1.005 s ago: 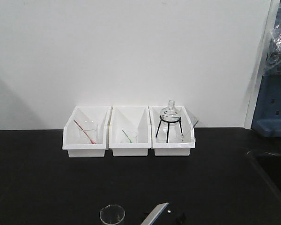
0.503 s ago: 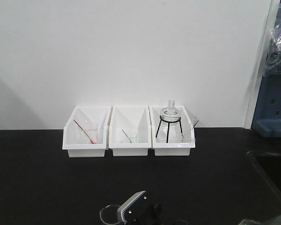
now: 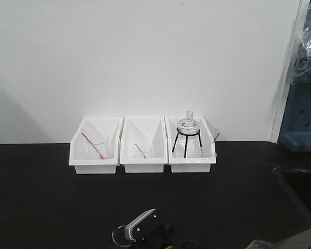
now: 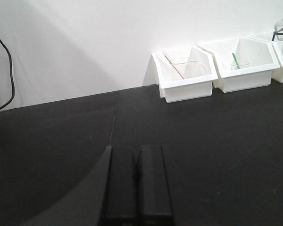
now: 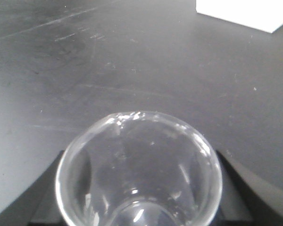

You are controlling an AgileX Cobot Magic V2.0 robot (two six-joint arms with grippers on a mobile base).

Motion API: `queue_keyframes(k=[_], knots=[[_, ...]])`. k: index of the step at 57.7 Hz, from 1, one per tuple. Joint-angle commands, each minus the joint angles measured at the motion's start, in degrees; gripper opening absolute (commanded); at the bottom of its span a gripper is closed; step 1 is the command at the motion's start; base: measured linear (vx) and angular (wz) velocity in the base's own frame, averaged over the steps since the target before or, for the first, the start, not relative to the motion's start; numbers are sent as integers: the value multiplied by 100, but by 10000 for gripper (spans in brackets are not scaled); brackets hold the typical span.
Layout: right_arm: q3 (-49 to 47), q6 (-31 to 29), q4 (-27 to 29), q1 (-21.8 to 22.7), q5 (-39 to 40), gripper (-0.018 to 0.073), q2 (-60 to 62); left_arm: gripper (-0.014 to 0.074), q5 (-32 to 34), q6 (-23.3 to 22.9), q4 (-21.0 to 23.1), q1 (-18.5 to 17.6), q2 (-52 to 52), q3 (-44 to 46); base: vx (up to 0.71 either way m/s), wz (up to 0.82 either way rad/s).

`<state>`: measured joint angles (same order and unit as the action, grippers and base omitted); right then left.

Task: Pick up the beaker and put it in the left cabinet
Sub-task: 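Close the right gripper on the beaker and lift it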

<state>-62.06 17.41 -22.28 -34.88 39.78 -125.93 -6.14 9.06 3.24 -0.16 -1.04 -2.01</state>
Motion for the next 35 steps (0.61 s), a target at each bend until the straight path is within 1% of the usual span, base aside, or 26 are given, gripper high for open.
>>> queue_keyframes(k=[1,5,7,9,14,20,29,35], knots=[[-151,161,13,11,418,351,412,-6,467,-14,27,-31,-66,98,0,0],[-151,396,-86,11,243,266,572,-6,467,-14,27,-31,-66,98,0,0],[-151,463,-133,11,123,244,673,-6,467,-14,27,-31,-66,98,0,0],[-151,523,-239,11,-124,211,830,-6,467,-14,27,-31,-66,98,0,0],[-151,547,-563,11,-824,167,1262,-6,467,-14,27,-31,-66,98,0,0],[-151,558,-835,11,-1378,155,1878,-6,467,-14,27,-31,-66,98,0,0],[-184,612,-852,11,-1724,155,2746,-6,467,-14,27,-31,-66,98,0,0],[-414,682,-847,-55,-2356,155,3252,-6,467,-14,27,-31,-66,98,0,0]])
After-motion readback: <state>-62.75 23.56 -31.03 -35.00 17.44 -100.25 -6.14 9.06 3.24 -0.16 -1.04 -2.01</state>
